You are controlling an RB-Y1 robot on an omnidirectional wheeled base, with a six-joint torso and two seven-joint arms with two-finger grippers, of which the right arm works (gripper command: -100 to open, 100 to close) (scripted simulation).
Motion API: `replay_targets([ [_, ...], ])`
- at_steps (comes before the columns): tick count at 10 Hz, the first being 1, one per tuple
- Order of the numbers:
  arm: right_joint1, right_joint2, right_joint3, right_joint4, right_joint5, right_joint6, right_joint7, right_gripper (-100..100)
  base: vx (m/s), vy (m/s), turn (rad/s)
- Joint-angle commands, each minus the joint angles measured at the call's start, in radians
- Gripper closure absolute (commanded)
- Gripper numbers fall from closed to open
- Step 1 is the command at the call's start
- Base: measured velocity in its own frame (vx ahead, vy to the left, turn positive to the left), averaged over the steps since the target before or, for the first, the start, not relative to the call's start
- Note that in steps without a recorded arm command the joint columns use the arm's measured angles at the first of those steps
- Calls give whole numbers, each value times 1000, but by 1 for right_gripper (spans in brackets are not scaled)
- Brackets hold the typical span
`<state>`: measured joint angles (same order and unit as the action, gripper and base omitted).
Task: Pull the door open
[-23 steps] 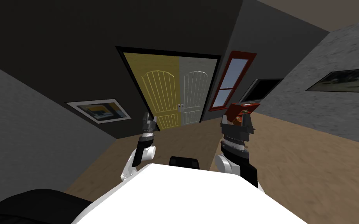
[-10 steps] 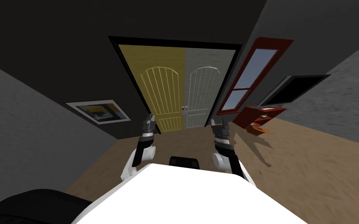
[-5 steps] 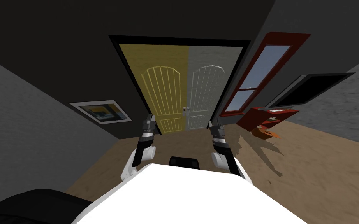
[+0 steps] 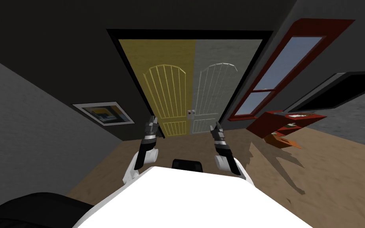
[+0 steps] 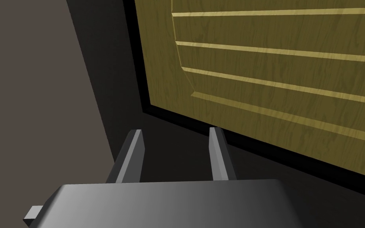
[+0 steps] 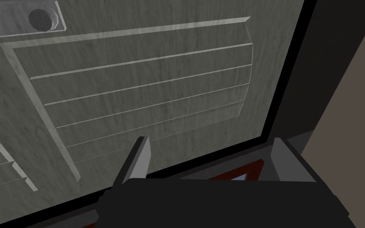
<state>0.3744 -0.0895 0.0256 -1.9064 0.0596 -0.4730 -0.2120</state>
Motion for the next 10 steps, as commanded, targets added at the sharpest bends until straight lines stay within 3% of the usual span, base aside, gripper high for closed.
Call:
replay_targets([
  [1, -14, -8, -4, 35, 10, 8, -13, -100, 92, 15, 56],
  [10, -87, -48, -23, 220, 70, 70, -83, -100, 114, 12, 64],
])
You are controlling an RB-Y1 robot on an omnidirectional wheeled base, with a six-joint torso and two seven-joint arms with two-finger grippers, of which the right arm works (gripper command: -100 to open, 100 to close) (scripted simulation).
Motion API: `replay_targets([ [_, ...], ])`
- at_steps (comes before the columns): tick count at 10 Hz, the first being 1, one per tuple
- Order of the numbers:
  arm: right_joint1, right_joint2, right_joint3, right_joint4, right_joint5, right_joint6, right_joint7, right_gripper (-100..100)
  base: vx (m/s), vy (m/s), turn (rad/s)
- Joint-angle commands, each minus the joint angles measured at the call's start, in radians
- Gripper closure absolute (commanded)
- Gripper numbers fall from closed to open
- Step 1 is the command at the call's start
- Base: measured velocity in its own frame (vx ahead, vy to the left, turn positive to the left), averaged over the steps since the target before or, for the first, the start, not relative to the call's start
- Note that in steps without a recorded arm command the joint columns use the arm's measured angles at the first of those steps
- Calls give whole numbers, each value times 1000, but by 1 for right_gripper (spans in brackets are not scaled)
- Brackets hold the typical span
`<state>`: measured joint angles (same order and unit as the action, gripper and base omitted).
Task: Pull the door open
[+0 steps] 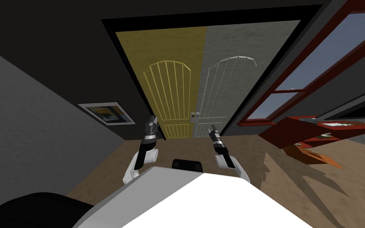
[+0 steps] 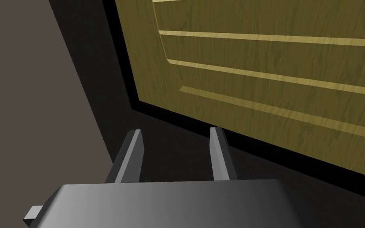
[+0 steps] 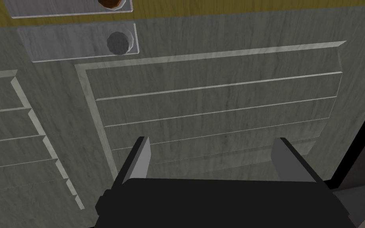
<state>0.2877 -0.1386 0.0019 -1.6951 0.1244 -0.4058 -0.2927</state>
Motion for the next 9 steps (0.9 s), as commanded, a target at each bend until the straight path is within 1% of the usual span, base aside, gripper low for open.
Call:
replay_targets([
  [1, -15, -6, -2, 43, 17, 14, -15, -100, 133, 16, 98],
  [4, -34, -15, -7, 90, 32, 30, -33, -100, 128, 6, 56],
  [5, -46, -20, -9, 119, 42, 40, -44, -100, 142, -5, 78],
  [9, -67, -29, -14, 171, 59, 57, -64, -100, 118, 0, 49],
])
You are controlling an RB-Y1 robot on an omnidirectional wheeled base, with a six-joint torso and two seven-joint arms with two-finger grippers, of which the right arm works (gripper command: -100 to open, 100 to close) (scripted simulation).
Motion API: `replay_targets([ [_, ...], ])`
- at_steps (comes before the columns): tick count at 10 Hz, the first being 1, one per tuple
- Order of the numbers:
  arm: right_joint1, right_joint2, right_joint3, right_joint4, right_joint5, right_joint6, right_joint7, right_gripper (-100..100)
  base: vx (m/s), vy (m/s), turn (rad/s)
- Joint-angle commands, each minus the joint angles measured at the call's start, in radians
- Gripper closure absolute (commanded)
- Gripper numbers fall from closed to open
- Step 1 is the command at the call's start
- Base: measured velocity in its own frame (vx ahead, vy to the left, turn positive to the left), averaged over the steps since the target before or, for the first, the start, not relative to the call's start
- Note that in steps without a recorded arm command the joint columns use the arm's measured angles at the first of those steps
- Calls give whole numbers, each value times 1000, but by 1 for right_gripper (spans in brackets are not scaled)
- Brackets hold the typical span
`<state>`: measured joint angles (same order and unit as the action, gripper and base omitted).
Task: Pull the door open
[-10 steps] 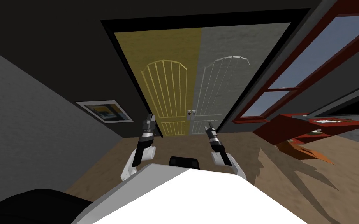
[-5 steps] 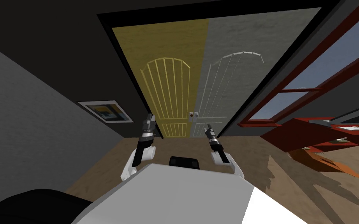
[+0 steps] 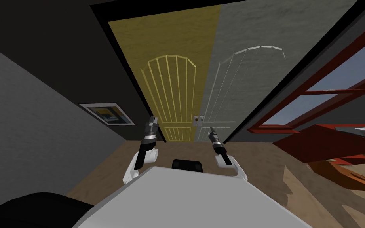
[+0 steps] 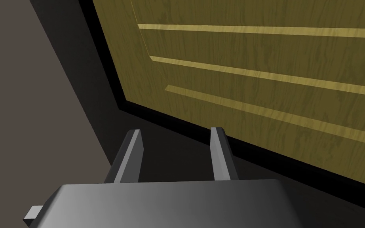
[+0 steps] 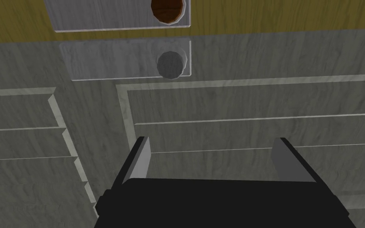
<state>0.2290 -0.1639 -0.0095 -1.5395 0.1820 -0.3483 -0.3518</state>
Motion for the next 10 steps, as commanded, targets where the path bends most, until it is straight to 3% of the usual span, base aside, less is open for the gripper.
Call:
replay_targets([
  [1, -17, -8, -5, 37, 8, 7, -13, -100, 121, -3, 54],
  [5, -43, -17, -9, 95, 28, 26, -35, -100, 170, -13, 59],
  [6, -46, -14, -10, 98, 26, 20, -30, -100, 81, -2, 8],
  [10, -32, -54, -105, 157, 3, 28, -29, -100, -82, -44, -2],
])
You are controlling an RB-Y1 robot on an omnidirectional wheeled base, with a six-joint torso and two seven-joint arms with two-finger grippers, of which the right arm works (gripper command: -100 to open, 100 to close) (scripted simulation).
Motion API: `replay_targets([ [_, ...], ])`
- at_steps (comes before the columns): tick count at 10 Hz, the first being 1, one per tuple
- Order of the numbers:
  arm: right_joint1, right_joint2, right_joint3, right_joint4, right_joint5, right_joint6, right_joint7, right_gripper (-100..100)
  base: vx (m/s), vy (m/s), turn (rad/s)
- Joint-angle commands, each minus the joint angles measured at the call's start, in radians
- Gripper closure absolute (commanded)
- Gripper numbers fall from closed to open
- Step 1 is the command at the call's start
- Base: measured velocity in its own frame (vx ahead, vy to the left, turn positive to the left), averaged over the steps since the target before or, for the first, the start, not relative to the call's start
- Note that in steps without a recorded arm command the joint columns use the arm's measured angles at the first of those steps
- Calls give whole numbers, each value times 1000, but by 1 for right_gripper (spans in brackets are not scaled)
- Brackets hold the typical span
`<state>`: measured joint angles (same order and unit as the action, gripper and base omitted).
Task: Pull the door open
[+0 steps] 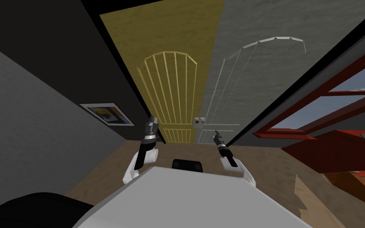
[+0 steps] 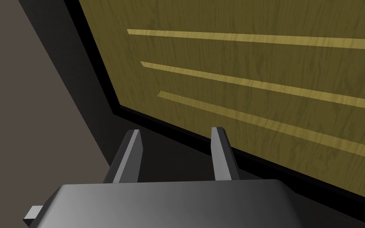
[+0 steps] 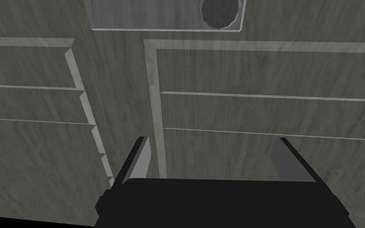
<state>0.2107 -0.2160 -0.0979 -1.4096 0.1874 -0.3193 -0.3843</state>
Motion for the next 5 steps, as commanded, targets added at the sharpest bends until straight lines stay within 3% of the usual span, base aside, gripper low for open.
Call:
replay_targets([
  [1, -14, -5, -24, 32, -4, 0, 4, -100, -51, -17, 13],
  [5, -19, -32, -96, 79, -24, 4, 5, -100, -3, -15, 56],
])
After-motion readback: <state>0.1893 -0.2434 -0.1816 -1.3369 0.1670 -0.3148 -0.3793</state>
